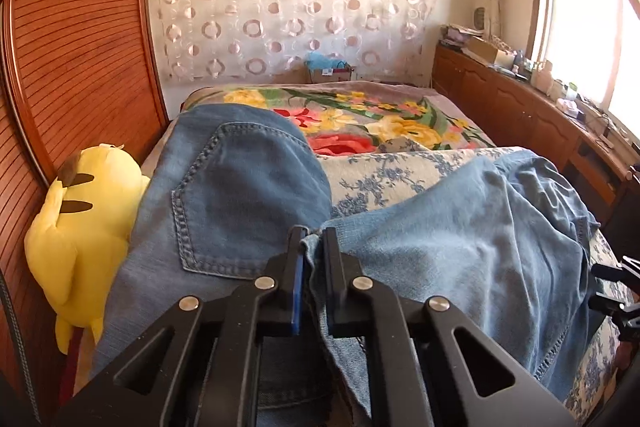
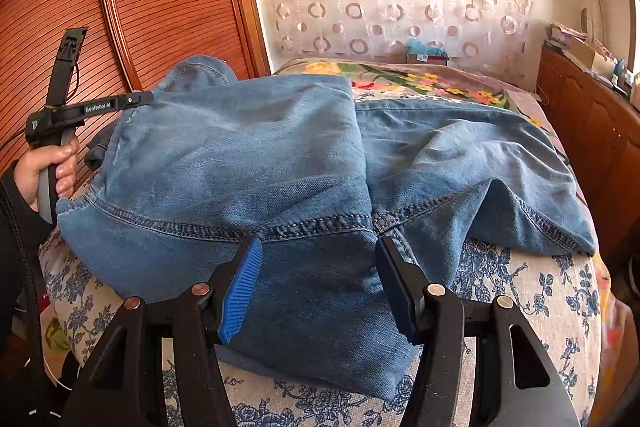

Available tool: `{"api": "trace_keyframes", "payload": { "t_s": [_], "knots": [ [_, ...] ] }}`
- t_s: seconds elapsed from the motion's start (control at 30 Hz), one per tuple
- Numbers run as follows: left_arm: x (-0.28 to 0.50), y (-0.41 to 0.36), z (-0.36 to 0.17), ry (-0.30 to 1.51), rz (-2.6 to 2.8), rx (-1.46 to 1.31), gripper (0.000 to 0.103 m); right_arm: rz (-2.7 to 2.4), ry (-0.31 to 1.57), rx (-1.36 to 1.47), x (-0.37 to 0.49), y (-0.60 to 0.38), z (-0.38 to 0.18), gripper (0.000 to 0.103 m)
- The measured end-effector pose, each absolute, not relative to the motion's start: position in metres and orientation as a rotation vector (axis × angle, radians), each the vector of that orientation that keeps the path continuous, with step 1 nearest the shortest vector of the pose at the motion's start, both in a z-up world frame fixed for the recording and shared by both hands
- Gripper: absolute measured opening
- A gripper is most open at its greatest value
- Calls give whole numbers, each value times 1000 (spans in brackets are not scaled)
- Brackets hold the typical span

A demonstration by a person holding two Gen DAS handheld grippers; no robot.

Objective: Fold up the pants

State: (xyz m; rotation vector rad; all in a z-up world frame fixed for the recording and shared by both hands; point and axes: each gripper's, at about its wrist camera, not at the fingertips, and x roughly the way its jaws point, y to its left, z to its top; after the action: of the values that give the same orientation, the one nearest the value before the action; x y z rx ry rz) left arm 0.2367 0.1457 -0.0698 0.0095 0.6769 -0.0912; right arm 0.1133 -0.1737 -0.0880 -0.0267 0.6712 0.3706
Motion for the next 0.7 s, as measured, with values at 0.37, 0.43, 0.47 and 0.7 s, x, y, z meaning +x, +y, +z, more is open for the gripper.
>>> {"api": "trace_keyframes", "payload": {
  "t_s": [0.37, 0.43, 0.47, 0.7],
  "knots": [
    [225, 135, -49, 656, -118, 26, 15, 355, 663, -2, 109, -191, -84, 61],
    [222, 133, -42, 644, -126, 21, 22, 344, 659, 2, 107, -198, -82, 61],
    [219, 131, -38, 635, -136, 15, 25, 337, 656, 5, 106, -202, -80, 61],
    [203, 110, -17, 583, -223, -10, 69, 286, 650, 11, 98, -227, -76, 61]
  ]
}}
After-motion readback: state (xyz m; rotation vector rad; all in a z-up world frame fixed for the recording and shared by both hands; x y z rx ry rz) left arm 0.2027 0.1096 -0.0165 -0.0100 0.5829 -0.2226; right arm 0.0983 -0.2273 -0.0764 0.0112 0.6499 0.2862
